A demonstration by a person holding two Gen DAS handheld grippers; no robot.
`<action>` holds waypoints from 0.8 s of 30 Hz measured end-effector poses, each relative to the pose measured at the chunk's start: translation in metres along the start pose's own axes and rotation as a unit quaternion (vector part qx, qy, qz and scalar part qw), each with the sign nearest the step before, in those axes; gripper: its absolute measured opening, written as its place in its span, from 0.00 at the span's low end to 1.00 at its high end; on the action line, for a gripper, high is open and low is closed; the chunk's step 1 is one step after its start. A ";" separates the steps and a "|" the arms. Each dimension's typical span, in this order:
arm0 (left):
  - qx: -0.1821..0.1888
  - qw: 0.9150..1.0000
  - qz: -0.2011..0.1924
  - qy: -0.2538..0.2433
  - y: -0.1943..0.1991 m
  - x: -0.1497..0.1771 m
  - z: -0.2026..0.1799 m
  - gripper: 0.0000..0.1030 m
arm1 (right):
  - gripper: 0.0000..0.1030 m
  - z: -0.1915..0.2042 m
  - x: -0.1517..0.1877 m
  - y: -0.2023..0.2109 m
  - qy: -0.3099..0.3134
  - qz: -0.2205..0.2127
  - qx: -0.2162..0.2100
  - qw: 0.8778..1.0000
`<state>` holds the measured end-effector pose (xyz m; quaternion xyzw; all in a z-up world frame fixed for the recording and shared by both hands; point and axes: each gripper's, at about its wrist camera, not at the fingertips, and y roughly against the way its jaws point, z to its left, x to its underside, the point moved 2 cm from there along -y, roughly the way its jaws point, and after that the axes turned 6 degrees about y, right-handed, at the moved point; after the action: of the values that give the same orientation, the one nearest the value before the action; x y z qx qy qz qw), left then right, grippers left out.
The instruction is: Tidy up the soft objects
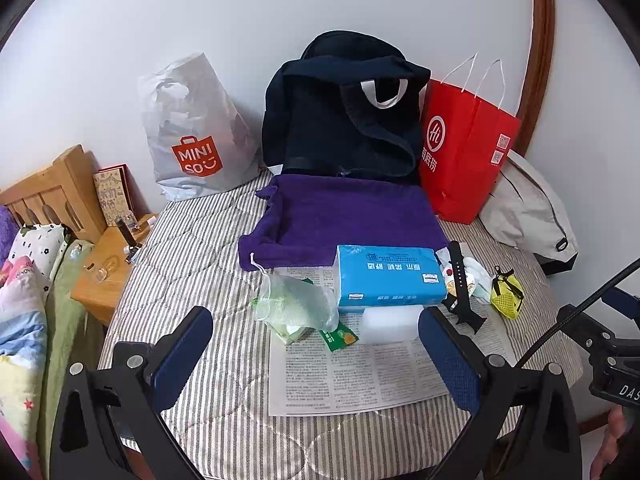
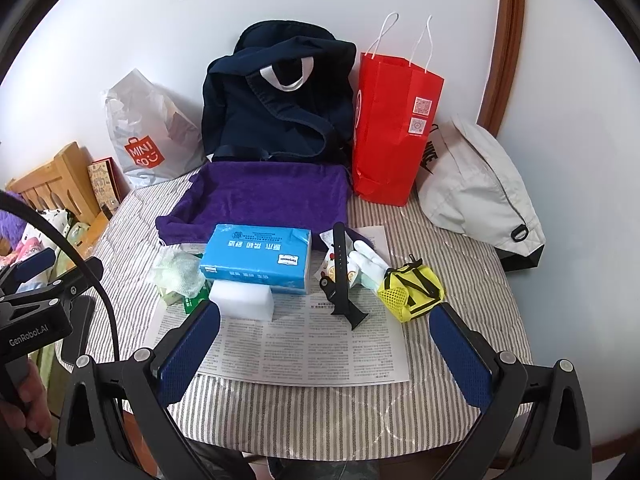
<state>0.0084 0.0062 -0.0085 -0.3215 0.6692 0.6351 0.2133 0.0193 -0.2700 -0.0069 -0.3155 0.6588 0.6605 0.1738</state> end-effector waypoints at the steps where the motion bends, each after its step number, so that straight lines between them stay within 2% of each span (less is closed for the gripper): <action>1: 0.000 1.000 0.000 0.000 0.000 0.000 0.000 1.00 | 1.00 0.000 0.000 0.000 0.000 0.000 0.000 1.000; 24: -0.003 1.000 0.001 -0.001 0.005 0.001 0.000 1.00 | 1.00 0.002 0.000 0.004 0.004 0.000 0.003 1.000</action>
<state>0.0044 0.0061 -0.0057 -0.3209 0.6676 0.6373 0.2123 0.0169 -0.2688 -0.0041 -0.3176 0.6617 0.6569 0.1726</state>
